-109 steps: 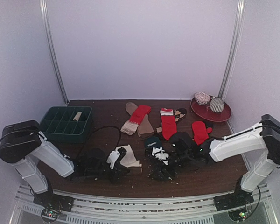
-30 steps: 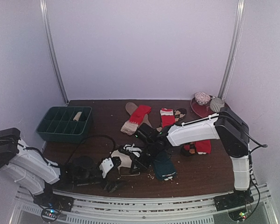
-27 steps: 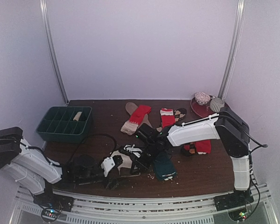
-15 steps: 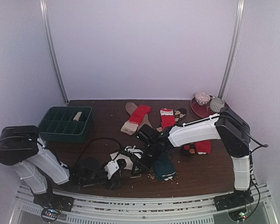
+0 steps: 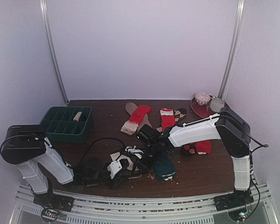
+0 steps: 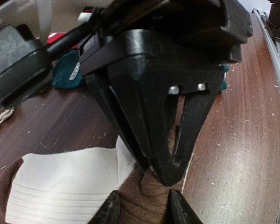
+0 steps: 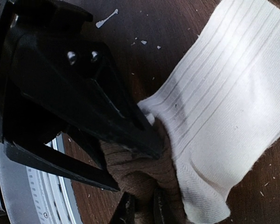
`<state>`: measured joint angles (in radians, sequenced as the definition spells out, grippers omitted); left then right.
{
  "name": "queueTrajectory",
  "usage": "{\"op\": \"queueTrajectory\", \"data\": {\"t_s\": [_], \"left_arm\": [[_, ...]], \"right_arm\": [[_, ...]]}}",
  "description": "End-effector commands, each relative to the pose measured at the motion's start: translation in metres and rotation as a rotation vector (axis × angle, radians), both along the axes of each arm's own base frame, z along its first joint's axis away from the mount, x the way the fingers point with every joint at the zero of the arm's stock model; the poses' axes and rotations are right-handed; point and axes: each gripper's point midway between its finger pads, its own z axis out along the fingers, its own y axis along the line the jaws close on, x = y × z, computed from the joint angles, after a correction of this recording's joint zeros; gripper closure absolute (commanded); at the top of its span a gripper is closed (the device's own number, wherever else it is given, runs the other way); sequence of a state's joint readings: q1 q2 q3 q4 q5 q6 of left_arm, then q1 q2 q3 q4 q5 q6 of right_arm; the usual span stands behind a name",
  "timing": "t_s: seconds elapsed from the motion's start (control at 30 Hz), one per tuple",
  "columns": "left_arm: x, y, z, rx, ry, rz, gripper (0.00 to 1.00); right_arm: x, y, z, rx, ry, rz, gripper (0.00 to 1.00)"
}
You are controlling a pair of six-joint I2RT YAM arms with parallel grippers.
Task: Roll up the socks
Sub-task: Roll a pair of socks at the center of the board.
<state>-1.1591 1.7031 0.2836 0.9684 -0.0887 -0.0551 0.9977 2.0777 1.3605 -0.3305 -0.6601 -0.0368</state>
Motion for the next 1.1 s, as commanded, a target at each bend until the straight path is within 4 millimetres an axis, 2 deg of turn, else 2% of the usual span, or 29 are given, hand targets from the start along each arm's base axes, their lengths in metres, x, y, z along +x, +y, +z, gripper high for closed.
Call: {"op": "queueTrajectory", "data": {"t_s": [0.0, 0.1, 0.23, 0.27, 0.3, 0.33, 0.5, 0.6, 0.67, 0.8, 0.83, 0.93, 1.07], "left_arm": [[0.000, -0.007, -0.008, -0.006, 0.057, 0.001, 0.54], [0.000, -0.004, -0.007, -0.017, 0.064, 0.013, 0.51], [0.000, -0.001, -0.006, -0.013, 0.062, 0.018, 0.67], [-0.001, -0.002, -0.007, -0.010, 0.066, 0.011, 0.72], [-0.003, -0.002, -0.007, -0.009, 0.072, 0.002, 0.81], [-0.004, -0.002, -0.009, -0.007, 0.078, 0.000, 1.00], [-0.010, 0.000, -0.021, 0.010, 0.141, -0.004, 1.00], [-0.007, 0.010, -0.036, 0.036, 0.229, 0.078, 1.00], [-0.009, 0.023, -0.052, 0.087, 0.323, 0.148, 1.00], [-0.020, 0.042, -0.067, 0.087, 0.478, 0.244, 1.00], [-0.024, 0.048, -0.070, 0.084, 0.509, 0.262, 1.00], [-0.031, 0.059, -0.079, 0.077, 0.603, 0.322, 1.00], [-0.038, 0.067, -0.093, 0.093, 0.690, 0.366, 1.00]], "right_arm": [[-0.030, -0.058, -0.059, -0.287, 0.114, -0.019, 0.88], [-0.030, -0.059, -0.061, -0.290, 0.114, -0.018, 0.88], [-0.030, -0.060, -0.062, -0.293, 0.114, -0.020, 0.88], [-0.030, -0.060, -0.062, -0.292, 0.114, -0.021, 0.88], [-0.030, -0.060, -0.062, -0.291, 0.113, -0.022, 0.88], [-0.030, -0.060, -0.061, -0.290, 0.113, -0.022, 0.88], [-0.026, -0.053, -0.058, -0.262, 0.103, -0.033, 0.87], [-0.015, -0.045, -0.050, -0.222, 0.052, -0.053, 0.74], [-0.004, -0.036, -0.038, -0.162, -0.008, -0.069, 0.60], [0.024, -0.020, 0.007, 0.063, -0.235, -0.096, 0.57], [0.029, -0.019, 0.028, 0.145, -0.319, -0.099, 0.54], [0.027, -0.019, 0.065, 0.373, -0.527, -0.043, 0.47], [0.014, -0.027, 0.080, 0.518, -0.730, 0.064, 0.41]]}}
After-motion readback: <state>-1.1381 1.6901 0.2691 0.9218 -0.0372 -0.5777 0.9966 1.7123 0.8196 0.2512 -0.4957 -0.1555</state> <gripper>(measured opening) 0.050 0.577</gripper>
